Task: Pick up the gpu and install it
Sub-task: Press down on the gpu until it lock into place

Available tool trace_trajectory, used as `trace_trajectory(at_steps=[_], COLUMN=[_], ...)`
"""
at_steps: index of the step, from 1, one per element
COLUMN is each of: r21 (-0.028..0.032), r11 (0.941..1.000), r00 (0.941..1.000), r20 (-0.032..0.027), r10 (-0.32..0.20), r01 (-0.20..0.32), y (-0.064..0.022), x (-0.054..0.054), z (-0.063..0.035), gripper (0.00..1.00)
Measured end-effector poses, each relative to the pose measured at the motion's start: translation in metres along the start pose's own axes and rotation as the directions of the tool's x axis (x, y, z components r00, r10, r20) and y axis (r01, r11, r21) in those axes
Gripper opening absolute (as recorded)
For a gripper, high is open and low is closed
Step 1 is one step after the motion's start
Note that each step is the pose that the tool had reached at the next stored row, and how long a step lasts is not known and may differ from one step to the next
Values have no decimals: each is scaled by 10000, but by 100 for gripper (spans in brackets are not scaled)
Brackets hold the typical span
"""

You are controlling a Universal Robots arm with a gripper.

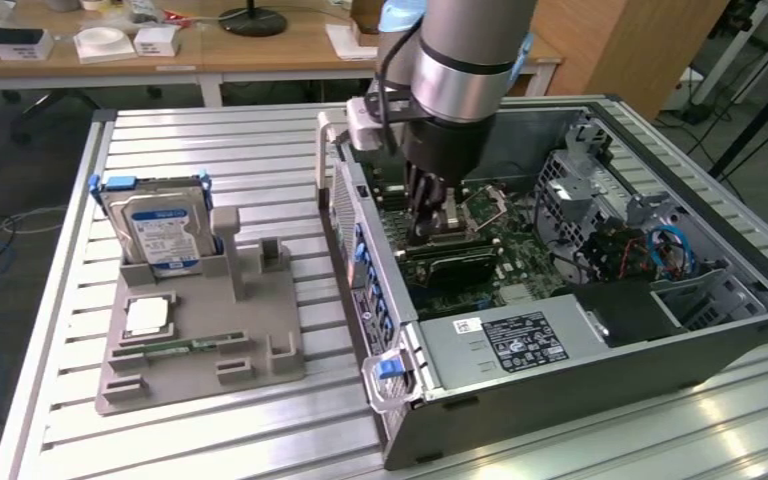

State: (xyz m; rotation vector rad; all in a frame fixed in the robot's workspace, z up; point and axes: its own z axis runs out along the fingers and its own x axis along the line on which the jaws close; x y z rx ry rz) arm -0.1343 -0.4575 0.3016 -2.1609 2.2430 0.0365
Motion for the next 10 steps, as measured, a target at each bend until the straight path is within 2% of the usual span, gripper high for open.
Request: trace_trajectory(at_steps=[4,5,10], r21=[-5,-30,-32], r11=[10000,10000,10000], r00=[10000,10000,10000], r20=[49,55,54], r10=[0,0,1], r01=[0,1,-1], y=[-184,-218,-219], x=[-7,-7,-8], z=[0,-3,-3], gripper=[11,11,11])
